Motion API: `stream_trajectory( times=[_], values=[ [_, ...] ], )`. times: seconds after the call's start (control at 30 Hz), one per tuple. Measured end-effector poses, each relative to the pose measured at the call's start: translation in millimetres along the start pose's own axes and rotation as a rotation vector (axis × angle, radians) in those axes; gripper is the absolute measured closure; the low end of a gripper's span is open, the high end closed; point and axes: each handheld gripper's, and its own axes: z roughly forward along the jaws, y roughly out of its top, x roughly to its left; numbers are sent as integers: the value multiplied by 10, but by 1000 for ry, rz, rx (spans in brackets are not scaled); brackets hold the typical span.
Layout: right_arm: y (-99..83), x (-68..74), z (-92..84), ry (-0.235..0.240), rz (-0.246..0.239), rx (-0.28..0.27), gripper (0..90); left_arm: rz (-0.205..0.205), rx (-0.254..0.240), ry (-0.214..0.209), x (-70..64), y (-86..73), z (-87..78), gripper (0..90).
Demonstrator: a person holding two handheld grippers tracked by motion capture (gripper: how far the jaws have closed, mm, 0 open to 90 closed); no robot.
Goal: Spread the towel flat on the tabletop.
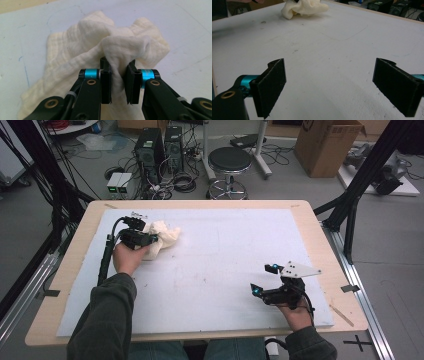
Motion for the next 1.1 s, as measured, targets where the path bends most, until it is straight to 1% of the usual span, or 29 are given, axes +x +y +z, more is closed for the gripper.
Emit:
stream_trajectory(
  times=[0.1, 0.2, 0.23, 0.27, 0.3, 0.37, 0.4, 0.43, 0.5, 0.57, 0.63, 0.77, 0.83, 0.93, 1.1],
  values=[
    [-1, 21, -3, -3, -4, 4, 109, 4, -29, -33, -67, 24, -95, 774],
    [-15, 60, -42, -24, -19, 5, 109, 6, -41, -56, -137, 40, -186, 774],
    [-17, 67, -49, -23, -19, 9, 109, 5, -48, -64, -156, 45, -211, 774],
    [-17, 67, -49, -23, -19, 9, 109, 10, -57, -76, -185, 54, -257, 774],
    [-18, 81, -59, -32, -35, 4, 109, 12, -63, -85, -213, 63, -295, 774],
    [-17, 87, -65, -32, -32, 2, 109, 24, -85, -105, -270, 74, -367, 774],
    [-17, 93, -73, -33, -24, 6, 109, 35, -86, -113, -302, 78, -400, 774],
    [-18, 88, -73, -33, -29, 2, 109, 45, -92, -121, -340, 79, -423, 774],
    [-27, 79, -75, -35, -23, 0, 108, 73, -86, -137, -409, 79, -469, 774],
    [-29, 77, -76, -34, -25, -1, 109, 91, -91, -158, -478, 78, -499, 773],
    [-30, 77, -76, -34, -25, -2, 109, 98, -97, -182, -549, 81, -526, 773],
    [-26, 88, -65, -36, -28, 0, 109, 139, -95, -230, -697, 98, -577, 774],
    [-25, 93, -56, -32, -29, 2, 109, 150, -98, -248, -774, 109, -604, 774],
    [-24, 96, -51, -33, -31, 5, 109, 159, -110, -297, -916, 125, -682, 773],
    [-23, 92, -64, -35, -29, -3, 109, 171, -119, -353, -1124, 139, -818, 772]
  ],
)
